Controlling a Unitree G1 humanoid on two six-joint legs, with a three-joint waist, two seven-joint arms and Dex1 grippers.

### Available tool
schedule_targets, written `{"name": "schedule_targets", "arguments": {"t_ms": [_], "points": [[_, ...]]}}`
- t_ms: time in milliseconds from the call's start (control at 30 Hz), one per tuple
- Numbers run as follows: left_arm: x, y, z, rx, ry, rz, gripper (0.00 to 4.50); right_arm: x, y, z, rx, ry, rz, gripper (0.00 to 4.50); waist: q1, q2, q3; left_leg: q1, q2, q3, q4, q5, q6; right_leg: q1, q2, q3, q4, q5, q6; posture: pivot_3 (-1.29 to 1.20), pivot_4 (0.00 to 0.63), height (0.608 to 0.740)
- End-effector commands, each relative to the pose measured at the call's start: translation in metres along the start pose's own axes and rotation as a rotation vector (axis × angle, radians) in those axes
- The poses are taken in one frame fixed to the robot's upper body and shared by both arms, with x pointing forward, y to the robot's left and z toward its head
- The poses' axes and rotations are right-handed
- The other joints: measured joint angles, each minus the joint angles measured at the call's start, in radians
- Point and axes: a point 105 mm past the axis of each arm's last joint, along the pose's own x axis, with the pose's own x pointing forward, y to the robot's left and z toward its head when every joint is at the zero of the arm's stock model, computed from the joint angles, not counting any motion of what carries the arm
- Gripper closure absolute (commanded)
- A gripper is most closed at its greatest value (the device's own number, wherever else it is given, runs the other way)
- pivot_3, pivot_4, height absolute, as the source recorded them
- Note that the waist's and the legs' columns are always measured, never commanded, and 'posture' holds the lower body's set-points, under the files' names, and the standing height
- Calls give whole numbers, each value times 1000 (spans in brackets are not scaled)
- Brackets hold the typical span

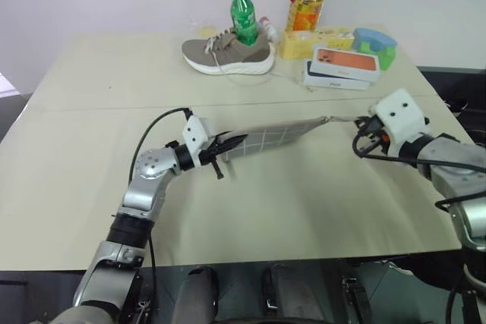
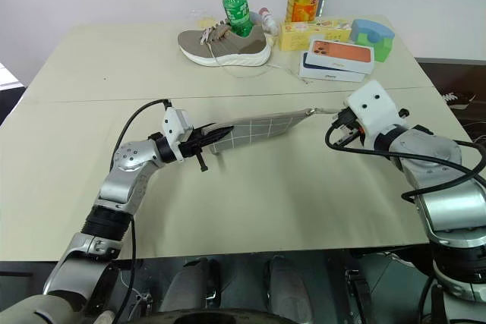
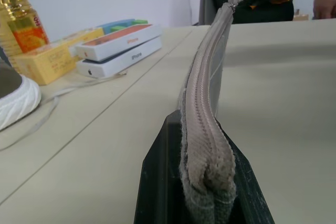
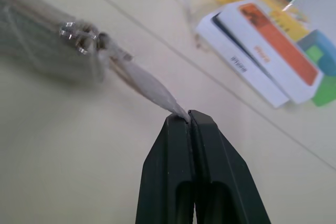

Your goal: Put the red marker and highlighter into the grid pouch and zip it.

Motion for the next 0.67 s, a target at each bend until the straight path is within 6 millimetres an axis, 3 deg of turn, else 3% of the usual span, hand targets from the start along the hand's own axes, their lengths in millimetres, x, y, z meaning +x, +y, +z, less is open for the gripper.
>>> {"name": "schedule_targets", "arguments": {"t_ms": [33,200,233,333,500,667], "points": [[-17,-4,-16,-109,73,-9,3539,-9,5,4,16,-43,48,3612,-3,0,0,0,0,0,0,0,0,0,0,1,0,0,0,0,150,740],[-43,-4,-23,-271,128,68,1014,-17,21,-10,36,-69,107,1062,5,-3,2,0,0,-1,0,0,0,0,-1,0,0,0,0,0,150,740],[-53,-8,-28,-318,156,78,970,-19,24,-14,51,-73,118,555,5,-3,2,0,0,-1,1,0,0,0,-1,0,0,0,0,0,150,740],[-73,-13,-38,-374,233,120,970,-23,25,-23,95,-86,104,555,3,-3,2,0,0,-1,0,0,0,0,-1,1,0,0,0,0,150,740],[-100,4,-49,-350,296,313,970,-27,7,-34,277,-146,17,555,4,-4,2,1,0,-1,1,0,0,0,-1,1,0,0,0,0,150,740],[-109,12,-49,-320,298,379,970,-27,7,-45,354,-154,31,555,3,-4,2,1,0,-1,1,0,0,1,-1,2,0,0,-1,0,150,740]]}}
